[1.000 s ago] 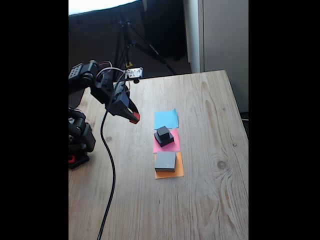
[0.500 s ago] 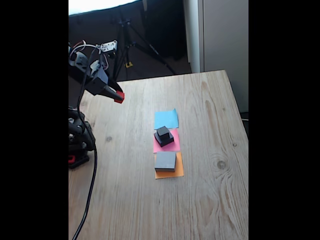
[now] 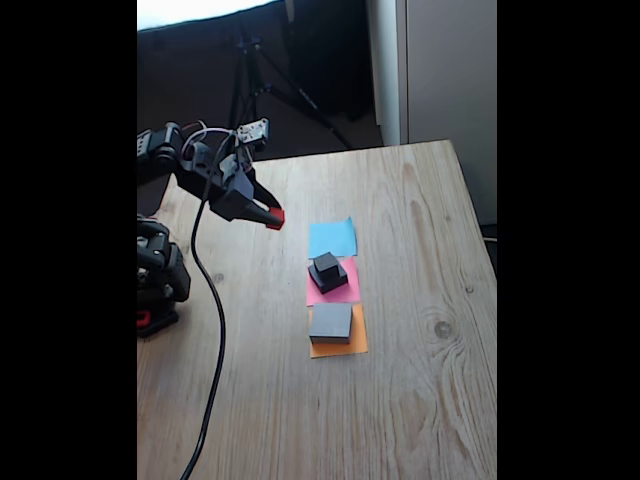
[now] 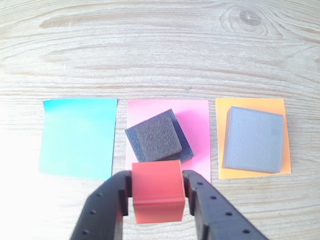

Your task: Tower of hanoi

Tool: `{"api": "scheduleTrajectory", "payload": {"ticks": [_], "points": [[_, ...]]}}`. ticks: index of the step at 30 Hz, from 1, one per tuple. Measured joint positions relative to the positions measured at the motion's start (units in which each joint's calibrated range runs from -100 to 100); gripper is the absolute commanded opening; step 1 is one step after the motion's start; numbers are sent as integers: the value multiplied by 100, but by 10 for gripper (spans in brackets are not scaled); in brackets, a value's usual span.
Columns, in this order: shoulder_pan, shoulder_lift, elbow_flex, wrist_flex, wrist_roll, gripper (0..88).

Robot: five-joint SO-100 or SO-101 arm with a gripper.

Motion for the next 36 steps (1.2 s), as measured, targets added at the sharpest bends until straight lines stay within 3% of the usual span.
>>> {"api": "scheduleTrajectory", "payload": {"ticks": [10,22,28,36], "points": [[103,0,2199,-3147,104,2],[103,658,3564,-5901,399,2],[103,1146,4129,-7166,590,2],[72,1505,4424,-7974,608,2]]}}
